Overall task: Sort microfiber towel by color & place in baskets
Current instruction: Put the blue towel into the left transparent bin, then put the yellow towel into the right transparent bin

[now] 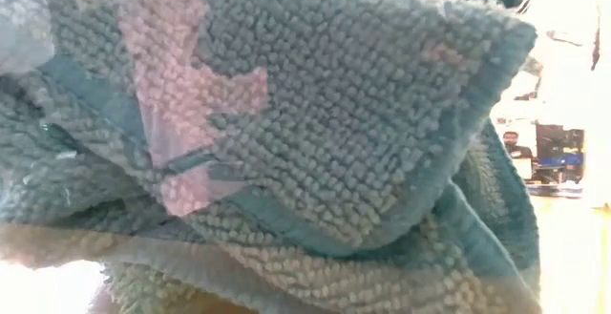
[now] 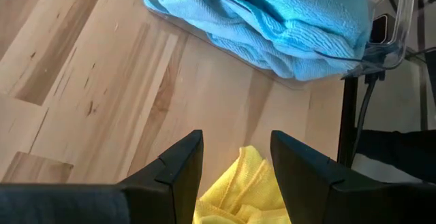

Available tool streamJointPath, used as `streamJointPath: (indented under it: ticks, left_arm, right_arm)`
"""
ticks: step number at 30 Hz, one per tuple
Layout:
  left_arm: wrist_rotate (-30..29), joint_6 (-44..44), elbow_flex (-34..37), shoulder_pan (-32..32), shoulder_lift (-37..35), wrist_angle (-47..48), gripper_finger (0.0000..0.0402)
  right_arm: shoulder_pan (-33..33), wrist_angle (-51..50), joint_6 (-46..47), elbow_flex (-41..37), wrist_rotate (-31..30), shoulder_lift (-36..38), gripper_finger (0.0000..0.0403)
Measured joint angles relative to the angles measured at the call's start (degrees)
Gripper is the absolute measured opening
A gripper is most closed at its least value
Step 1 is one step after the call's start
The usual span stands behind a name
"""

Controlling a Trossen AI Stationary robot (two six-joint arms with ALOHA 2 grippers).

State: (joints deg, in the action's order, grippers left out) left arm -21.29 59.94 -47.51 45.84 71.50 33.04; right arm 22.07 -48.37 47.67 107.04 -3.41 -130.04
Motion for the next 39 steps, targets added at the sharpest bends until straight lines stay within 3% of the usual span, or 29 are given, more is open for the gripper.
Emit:
streamJointPath:
  ticks: [11,22,26,32,39]
  left_arm:
    - [0.3,0.6,0.0,0.0,0.0,-0.2,0.0161]
    - [0.3,1.7,0.0,0.0,0.0,-0.4,0.0161]
    - [0.2,3.1,0.0,0.0,0.0,-0.4,0.0161]
    - [0.2,4.6,0.0,0.0,0.0,-0.4,0.0161]
    - [0.1,7.4,0.0,-0.1,0.0,-0.4,0.0161]
  right_arm:
    - [0.0,-3.3,-2.2,4.0,1.0,-0.1,0.0007]
    - [0.1,-20.8,-5.9,18.5,-0.3,-0.1,0.0113]
    - [0.7,-25.5,-9.7,23.3,-2.7,-0.1,0.0129]
    - [2.6,-31.3,-16.8,26.4,-8.1,0.0,0.0111]
    - [2.8,-38.2,-19.4,26.2,-9.8,0.4,0.0034]
